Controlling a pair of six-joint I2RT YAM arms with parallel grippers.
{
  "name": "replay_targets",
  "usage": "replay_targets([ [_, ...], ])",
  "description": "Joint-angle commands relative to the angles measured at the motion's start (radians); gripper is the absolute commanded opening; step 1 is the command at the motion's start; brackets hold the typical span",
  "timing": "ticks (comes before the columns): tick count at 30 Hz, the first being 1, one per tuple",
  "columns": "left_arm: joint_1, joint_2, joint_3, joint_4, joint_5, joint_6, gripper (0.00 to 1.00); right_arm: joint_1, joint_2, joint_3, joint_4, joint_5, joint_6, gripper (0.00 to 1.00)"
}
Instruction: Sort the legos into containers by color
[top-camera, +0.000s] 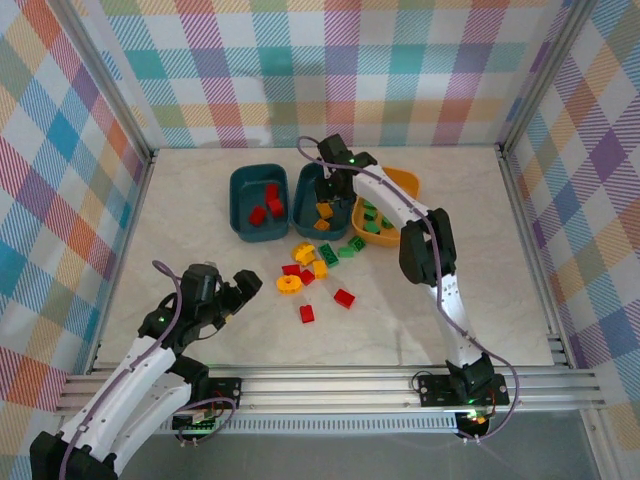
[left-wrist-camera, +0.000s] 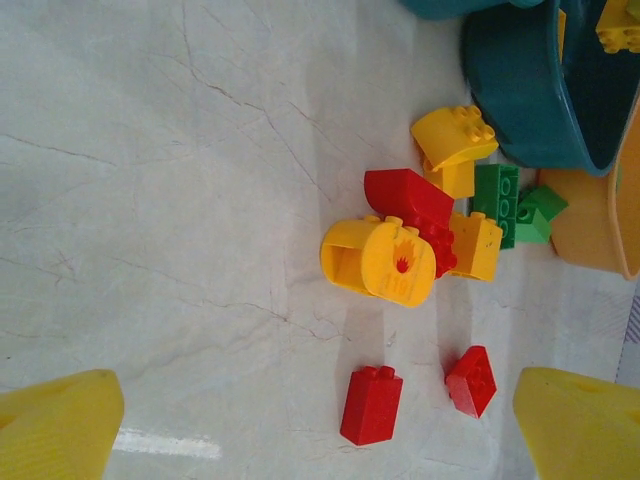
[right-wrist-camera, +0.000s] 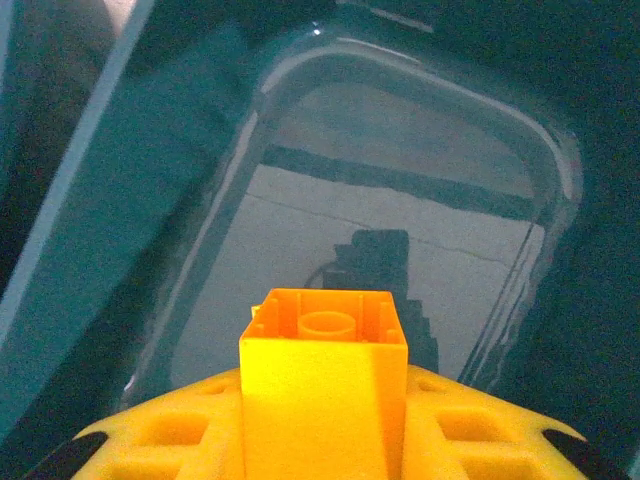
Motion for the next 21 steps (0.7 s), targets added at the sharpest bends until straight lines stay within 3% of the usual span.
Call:
replay_targets([
  [1,-0.009,-0.011,-0.009,-0.026,-0.035,-0.015,1.0,0.001,-0.004,0.022,-0.072,0.024,-0.002,0.37],
  [6,-0.009,-0.011,-0.012,-0.008,-0.049,-0.029,1.0,0.007,-0.063,-0.027,-0.057,0.032,-0.021,0.53],
  [10,-0.009,-0.002,-0.009,0.019,-0.048,-0.027,1.0,0.018,-0.175,-0.094,-0.022,0.038,-0.037,0.55],
  [17,-0.009,0.055,-0.009,0.087,-0.044,-0.006,1.0,0.116,-0.49,-0.566,0.163,0.028,-0.026,0.55],
  [21,-0.01,0.133,-0.008,0.17,0.018,0.018,1.0,0.199,-0.611,-0.829,0.202,0.04,0.001,0.55],
])
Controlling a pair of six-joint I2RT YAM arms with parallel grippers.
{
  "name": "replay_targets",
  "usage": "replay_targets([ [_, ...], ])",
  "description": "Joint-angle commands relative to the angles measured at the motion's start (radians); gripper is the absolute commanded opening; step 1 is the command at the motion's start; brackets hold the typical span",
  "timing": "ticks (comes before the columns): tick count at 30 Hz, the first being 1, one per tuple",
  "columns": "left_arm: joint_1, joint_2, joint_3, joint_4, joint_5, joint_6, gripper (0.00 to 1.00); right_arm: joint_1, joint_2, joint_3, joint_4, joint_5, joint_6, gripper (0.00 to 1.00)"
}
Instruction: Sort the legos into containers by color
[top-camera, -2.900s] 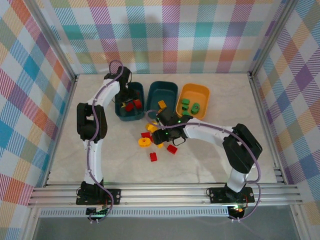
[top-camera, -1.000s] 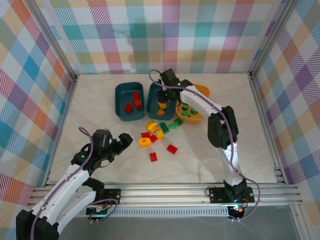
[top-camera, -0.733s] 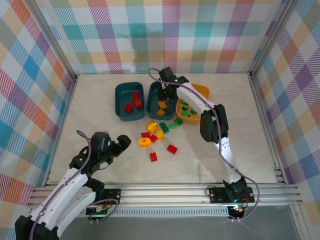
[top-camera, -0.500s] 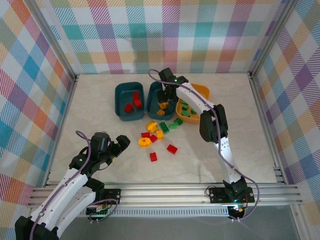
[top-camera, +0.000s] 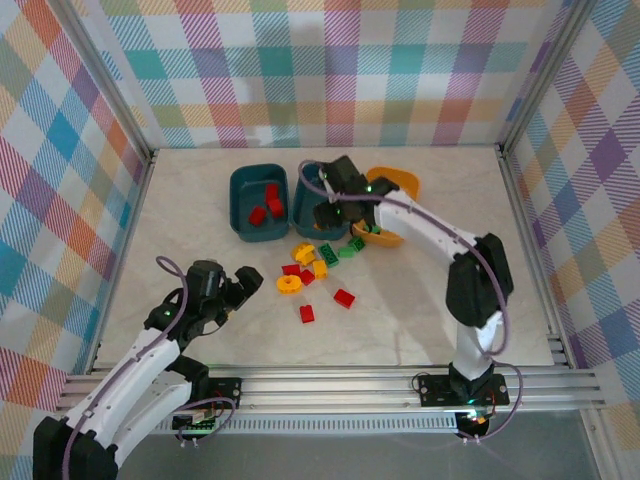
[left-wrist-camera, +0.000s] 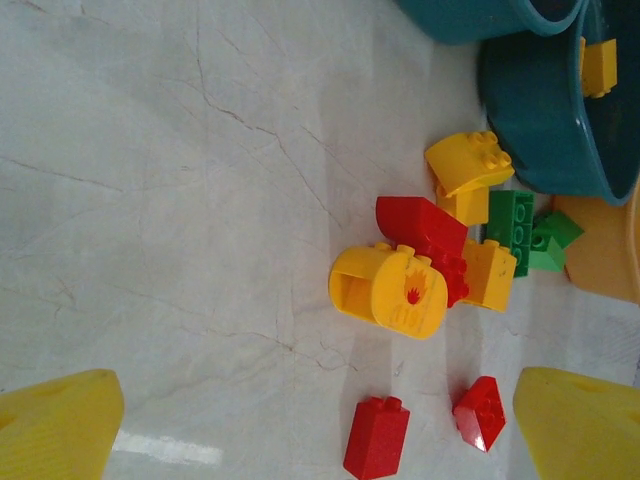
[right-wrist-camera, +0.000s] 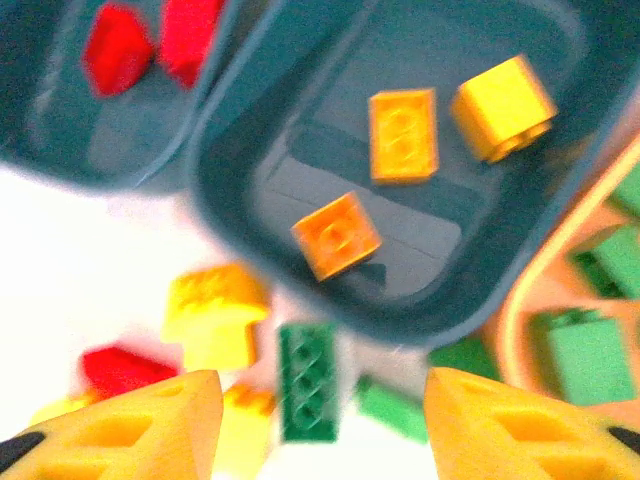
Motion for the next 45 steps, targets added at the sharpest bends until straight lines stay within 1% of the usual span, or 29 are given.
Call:
replay_targets([
  [1,-0.009,0.062,-0.002,0.111,0.064,0.048,1.0,0.067,-0.039,-0.186,0.042,0.018,0.019,0.55],
  [3,-0.01,0.137,0.018,0.148,0.13,0.079,1.0,0.116,-0.077,-0.28,0.029,0.043,0.009,0.56],
  [5,-0.017,0.207,0.057,0.148,0.158,0.113,1.0,0.154,-0.105,-0.352,0.019,0.056,0.005,0.59],
  [7,-0.027,0.269,0.093,0.148,0.153,0.137,1.0,0.175,-0.12,-0.407,0.009,0.048,0.007,0.62],
  [10,-0.03,0.325,0.128,0.148,0.131,0.145,1.0,0.193,-0.134,-0.472,0.009,0.036,0.014,0.66],
  [12,-0.03,0.359,0.149,0.189,0.133,0.145,1.0,0.198,-0.129,-0.498,0.018,0.04,0.017,0.67],
  [15,-0.03,0.408,0.187,0.189,0.148,0.153,1.0,0.2,-0.11,-0.505,0.029,0.06,0.006,0.67],
  [17,-0.03,0.433,0.214,0.17,0.149,0.164,1.0,0.2,-0.089,-0.505,0.042,0.072,-0.001,0.63],
  [22,-0.028,0.441,0.251,0.087,0.104,0.2,1.0,0.2,-0.067,-0.492,0.078,0.06,-0.018,0.43],
  [24,-0.019,0.432,0.259,0.057,0.078,0.212,1.0,0.2,-0.065,-0.485,0.083,0.045,-0.024,0.37],
  [27,0.008,0.416,0.261,0.03,0.075,0.226,1.0,0.199,-0.065,-0.478,0.083,0.04,-0.023,0.31],
  [30,0.041,0.4,0.264,0.0,0.076,0.24,1.0,0.199,-0.087,-0.471,0.086,0.046,-0.011,0.3],
  [34,0.1,0.375,0.276,-0.056,0.05,0.243,1.0,0.199,-0.125,-0.418,0.095,0.037,-0.006,0.3],
  [36,0.129,0.375,0.282,-0.09,0.025,0.242,1.0,0.198,-0.11,-0.347,0.094,0.018,-0.024,0.31],
  [38,0.16,0.389,0.284,-0.114,0.02,0.235,1.0,0.198,-0.072,-0.257,0.082,0.019,-0.046,0.31],
  [41,0.213,0.417,0.271,-0.13,0.061,0.226,1.0,0.194,0.006,-0.128,0.092,0.013,-0.07,0.31],
  [45,0.264,0.412,0.218,-0.131,0.111,0.188,1.0,0.177,0.136,0.055,0.135,-0.004,-0.05,0.31],
])
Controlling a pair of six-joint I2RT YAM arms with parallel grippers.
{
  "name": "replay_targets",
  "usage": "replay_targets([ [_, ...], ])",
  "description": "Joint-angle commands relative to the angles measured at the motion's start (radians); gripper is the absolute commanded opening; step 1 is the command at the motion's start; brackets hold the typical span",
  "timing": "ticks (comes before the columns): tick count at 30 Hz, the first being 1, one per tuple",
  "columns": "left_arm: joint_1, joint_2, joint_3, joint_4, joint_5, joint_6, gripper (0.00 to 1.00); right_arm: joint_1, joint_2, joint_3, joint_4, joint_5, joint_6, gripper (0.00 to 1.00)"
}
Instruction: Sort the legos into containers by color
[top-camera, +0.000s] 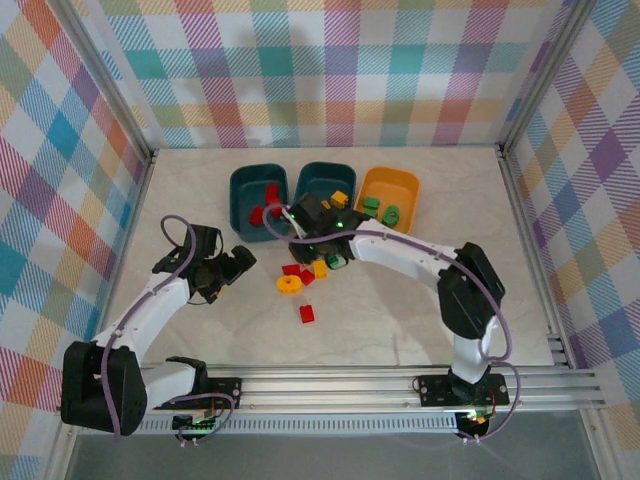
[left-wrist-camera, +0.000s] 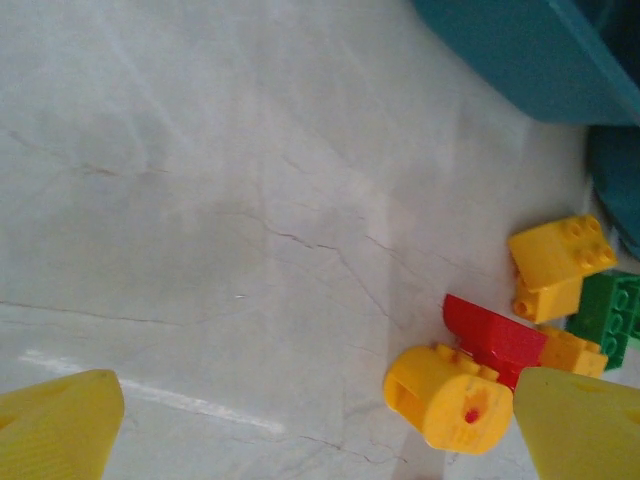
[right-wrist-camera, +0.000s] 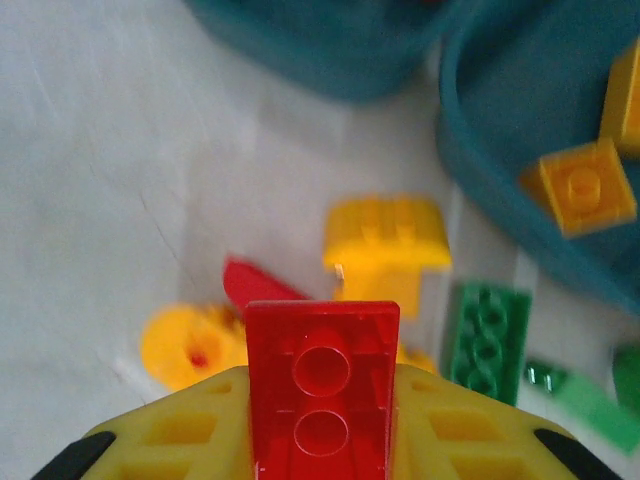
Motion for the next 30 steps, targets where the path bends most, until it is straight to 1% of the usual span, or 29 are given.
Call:
replay_targets([
  [1,0.031,-0.012,-0.05,-0.04,0.048,-0.034,1.0,-0.015,0.118,0.134,0.036,-0.021,0.001,0.31],
  [5,0.032,-0.071,-0.106,-0.05,0.068,-0.058,1.0,-0.036,0.305,0.4,0.023,-0.022,0.055,0.31],
  [9,0.032,-0.179,-0.13,-0.12,0.042,-0.052,1.0,-0.055,0.497,0.682,-0.095,-0.026,0.046,0.31],
  [14,0.033,-0.336,-0.161,-0.181,-0.002,-0.052,1.0,-0.08,0.66,0.959,-0.218,-0.051,0.035,0.34],
  [16,0.032,-0.378,-0.165,-0.184,0.001,-0.053,1.0,-0.089,0.708,1.059,-0.267,-0.053,0.037,0.42],
  [17,0.033,-0.39,-0.164,-0.184,0.007,-0.053,1.0,-0.091,0.722,1.092,-0.293,-0.05,0.039,0.52],
  [18,0.033,-0.396,-0.158,-0.185,0.015,-0.05,1.0,-0.092,0.721,1.099,-0.304,-0.055,0.035,0.58],
  [19,0.034,-0.398,-0.153,-0.184,0.025,-0.044,1.0,-0.092,0.714,1.094,-0.304,-0.064,0.03,0.59],
  [22,0.034,-0.391,-0.143,-0.175,0.054,-0.03,1.0,-0.086,0.657,1.064,-0.293,-0.073,0.022,0.59],
  [24,0.033,-0.383,-0.143,-0.154,0.082,-0.022,1.0,-0.073,0.577,1.002,-0.255,-0.058,0.005,0.58],
  [27,0.031,-0.375,-0.139,-0.132,0.11,-0.018,1.0,-0.045,0.414,0.822,-0.171,-0.015,-0.019,0.58],
  [29,0.031,-0.373,-0.14,-0.127,0.106,-0.018,1.0,-0.023,0.303,0.635,-0.114,0.031,0.004,0.59],
  [30,0.031,-0.374,-0.148,-0.123,0.1,-0.022,1.0,-0.01,0.246,0.53,-0.085,0.058,0.038,0.6],
])
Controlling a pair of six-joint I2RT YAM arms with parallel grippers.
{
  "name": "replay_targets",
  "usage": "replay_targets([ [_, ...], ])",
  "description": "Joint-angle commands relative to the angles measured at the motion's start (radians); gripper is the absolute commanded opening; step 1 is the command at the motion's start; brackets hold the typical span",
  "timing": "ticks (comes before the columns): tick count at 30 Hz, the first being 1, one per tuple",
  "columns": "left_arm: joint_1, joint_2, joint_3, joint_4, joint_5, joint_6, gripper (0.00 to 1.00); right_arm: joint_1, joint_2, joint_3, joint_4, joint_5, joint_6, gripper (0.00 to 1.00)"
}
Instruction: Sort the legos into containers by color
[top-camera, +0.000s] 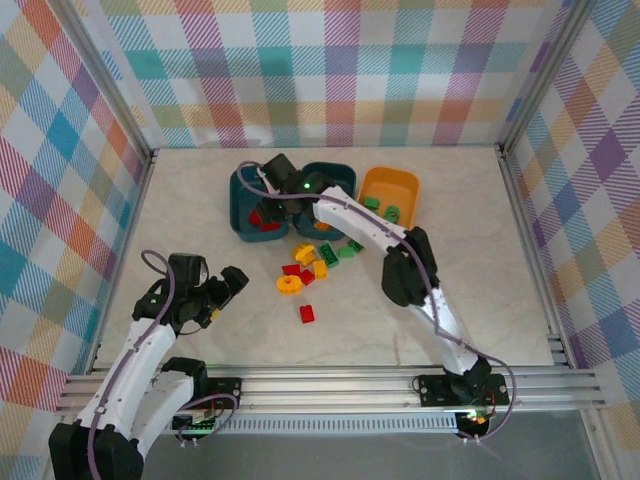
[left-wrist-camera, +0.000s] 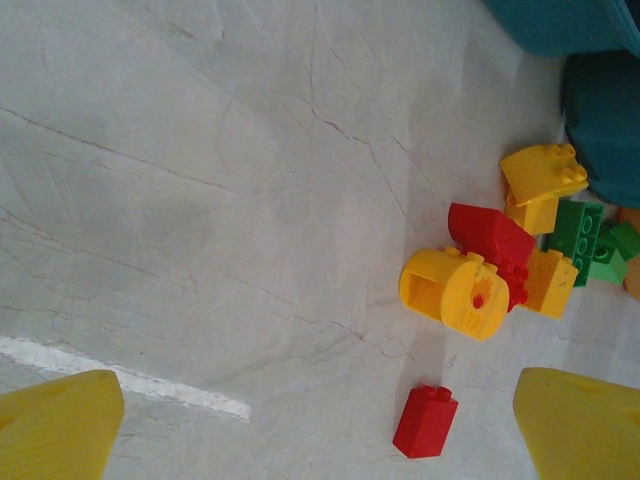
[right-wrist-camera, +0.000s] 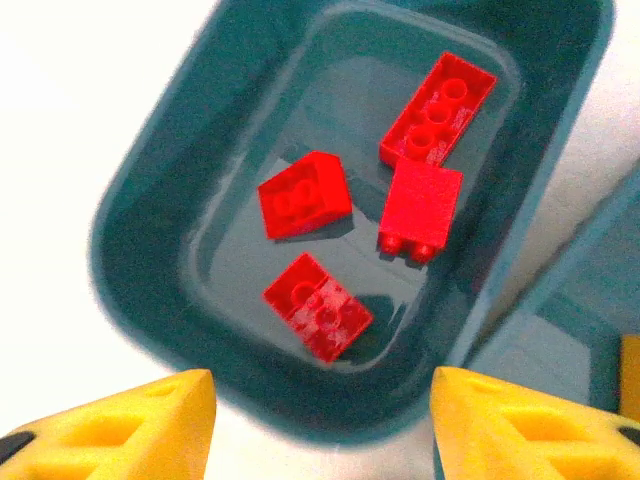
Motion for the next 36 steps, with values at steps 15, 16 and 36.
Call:
replay_targets([
  [15,0.0,0.153,-0.138,0.254,0.023,-0.218,1.0,0.323,-0.413,-0.84,0.039,0.145,0.475,0.77],
  [16,0.0,0.16,-0.134,0.255,0.023,-0.217,1.0,0.334,-0.408,-0.847,0.031,0.141,0.491,0.77],
  [36,-0.014,0.177,-0.105,0.221,-0.012,-0.187,1.0,0.336,-0.345,-0.887,0.065,0.168,0.539,0.27],
])
